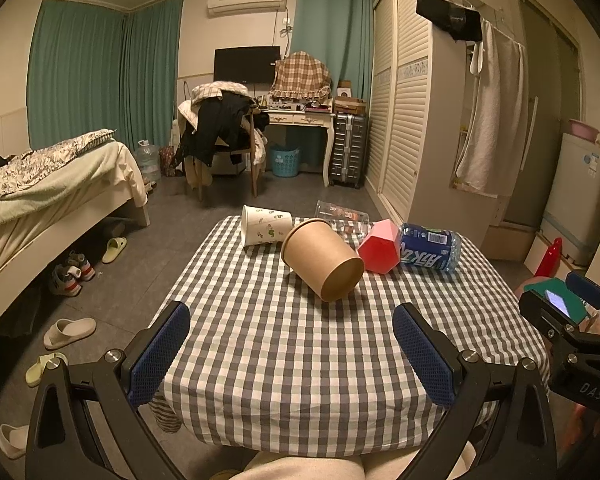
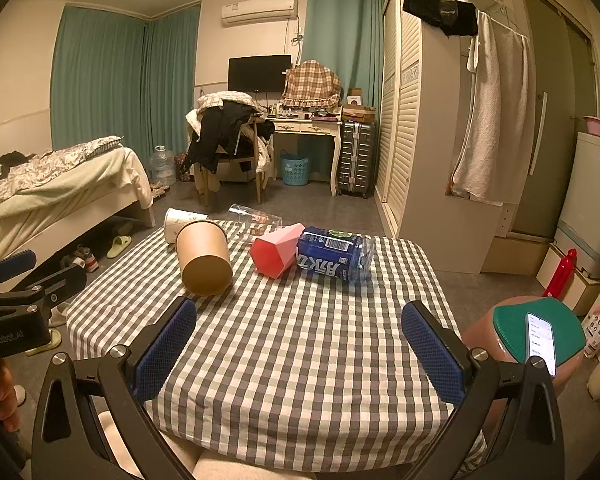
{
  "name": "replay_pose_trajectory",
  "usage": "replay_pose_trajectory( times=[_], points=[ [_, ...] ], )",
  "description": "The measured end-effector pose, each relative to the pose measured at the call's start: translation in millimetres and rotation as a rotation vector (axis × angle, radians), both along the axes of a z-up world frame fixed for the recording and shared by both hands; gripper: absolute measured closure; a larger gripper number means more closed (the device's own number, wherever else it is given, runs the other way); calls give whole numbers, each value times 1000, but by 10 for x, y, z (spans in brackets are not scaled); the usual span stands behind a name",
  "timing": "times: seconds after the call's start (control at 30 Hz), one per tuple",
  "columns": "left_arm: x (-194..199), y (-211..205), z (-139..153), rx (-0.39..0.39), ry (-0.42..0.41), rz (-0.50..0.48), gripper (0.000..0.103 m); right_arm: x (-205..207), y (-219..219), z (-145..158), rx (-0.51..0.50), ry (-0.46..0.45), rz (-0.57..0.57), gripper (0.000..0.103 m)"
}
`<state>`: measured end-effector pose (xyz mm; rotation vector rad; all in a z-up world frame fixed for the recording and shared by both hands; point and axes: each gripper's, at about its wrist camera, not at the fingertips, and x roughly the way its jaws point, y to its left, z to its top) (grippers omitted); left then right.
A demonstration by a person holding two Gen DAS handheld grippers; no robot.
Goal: Flip cup upside down
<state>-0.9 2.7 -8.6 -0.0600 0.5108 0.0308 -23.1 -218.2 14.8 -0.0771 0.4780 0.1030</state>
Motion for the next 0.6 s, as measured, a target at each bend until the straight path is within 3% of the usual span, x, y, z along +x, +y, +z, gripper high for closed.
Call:
replay_pose_trajectory(
  times=[0.6],
  points=[
    [19, 0, -22, -1, 3, 0, 0, -5, 5, 5, -3, -6, 7, 0]
  ],
)
